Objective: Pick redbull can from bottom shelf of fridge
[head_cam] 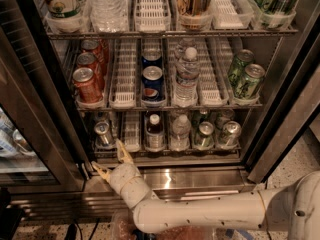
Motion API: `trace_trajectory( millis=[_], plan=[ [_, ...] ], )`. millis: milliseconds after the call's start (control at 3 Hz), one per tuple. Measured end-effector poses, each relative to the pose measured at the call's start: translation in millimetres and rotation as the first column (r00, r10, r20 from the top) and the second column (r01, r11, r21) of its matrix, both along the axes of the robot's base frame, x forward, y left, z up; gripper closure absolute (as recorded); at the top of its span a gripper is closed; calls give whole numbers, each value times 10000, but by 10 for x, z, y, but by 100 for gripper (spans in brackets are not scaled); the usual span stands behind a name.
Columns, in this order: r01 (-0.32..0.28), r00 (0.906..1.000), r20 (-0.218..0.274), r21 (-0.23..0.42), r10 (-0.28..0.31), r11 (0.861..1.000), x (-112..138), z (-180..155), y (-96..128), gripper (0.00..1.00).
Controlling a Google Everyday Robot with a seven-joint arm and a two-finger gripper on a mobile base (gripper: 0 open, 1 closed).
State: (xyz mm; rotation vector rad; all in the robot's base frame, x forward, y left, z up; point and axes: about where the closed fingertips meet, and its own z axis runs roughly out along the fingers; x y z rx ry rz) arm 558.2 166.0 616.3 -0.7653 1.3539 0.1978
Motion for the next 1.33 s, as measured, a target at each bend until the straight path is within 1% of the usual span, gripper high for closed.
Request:
trace_trajectory(
  millis=[333, 667, 1000, 1333],
  plan=[
    [569, 9977, 355, 174, -575, 9982, 56, 26, 6, 34],
    [989, 9936, 516, 312, -1004, 9946, 133, 20, 11, 35],
    [1016, 9933, 517, 323, -1032, 9943, 136, 21, 5, 16],
    [1201, 9912, 510, 481, -1225, 9916, 132, 24, 12, 0]
  ],
)
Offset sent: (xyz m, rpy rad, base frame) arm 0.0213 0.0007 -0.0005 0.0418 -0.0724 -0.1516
